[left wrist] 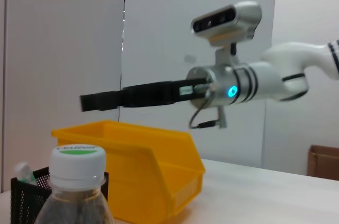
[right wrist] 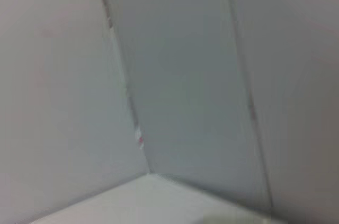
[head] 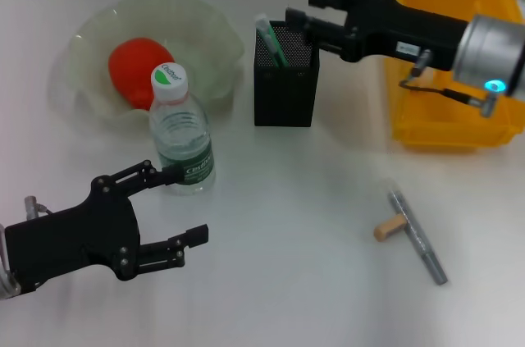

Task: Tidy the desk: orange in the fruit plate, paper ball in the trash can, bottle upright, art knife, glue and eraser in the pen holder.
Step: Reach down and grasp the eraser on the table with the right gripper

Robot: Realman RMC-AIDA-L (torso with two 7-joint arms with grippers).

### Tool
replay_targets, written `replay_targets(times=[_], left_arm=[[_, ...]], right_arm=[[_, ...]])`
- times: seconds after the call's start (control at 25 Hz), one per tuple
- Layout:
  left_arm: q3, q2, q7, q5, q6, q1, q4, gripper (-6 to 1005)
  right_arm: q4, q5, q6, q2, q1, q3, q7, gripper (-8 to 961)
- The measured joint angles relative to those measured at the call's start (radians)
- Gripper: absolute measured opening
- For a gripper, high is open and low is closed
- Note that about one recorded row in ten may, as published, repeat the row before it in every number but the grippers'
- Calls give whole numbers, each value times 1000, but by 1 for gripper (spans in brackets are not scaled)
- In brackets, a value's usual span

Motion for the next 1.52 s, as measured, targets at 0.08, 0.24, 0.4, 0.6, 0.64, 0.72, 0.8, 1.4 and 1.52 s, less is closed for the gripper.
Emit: replay_targets(times=[0.08,0.24,0.4,0.6,0.64,0.72,0.8,1.4,1.52], left_arm=[[0,0,0,0,0,-1,0,842],[0,1,-1,0,1,-2,0,842],[0,1,-3,0,1,-5,0,842],[0,1,-8,0,1,-5,0,842],[0,1,-9,0,1,-6,0,842],[0,1,-9,0,5,-5,0,842],[-1,1,-9,0,7,-5,0,842],[0,1,-9,0,8,-5,8,842],[-1,1,-9,0,8,-5,7,842]], right_arm=[[-188,-188,-48,0,-49,5,212,388],[-493,-628,-279,-1,-48,52,587,578],[-577,-941,-549,-4,64,57,694,655],[-575,-1149,-630,-1,141,-81,663,692],[-569,-1180,-627,-1,149,-116,657,691],[-549,-1218,-620,1,168,-173,654,689],[-524,-1231,-615,2,187,-203,654,686],[-386,-1235,-526,7,228,-321,661,656],[-359,-1236,-509,8,234,-337,662,586]])
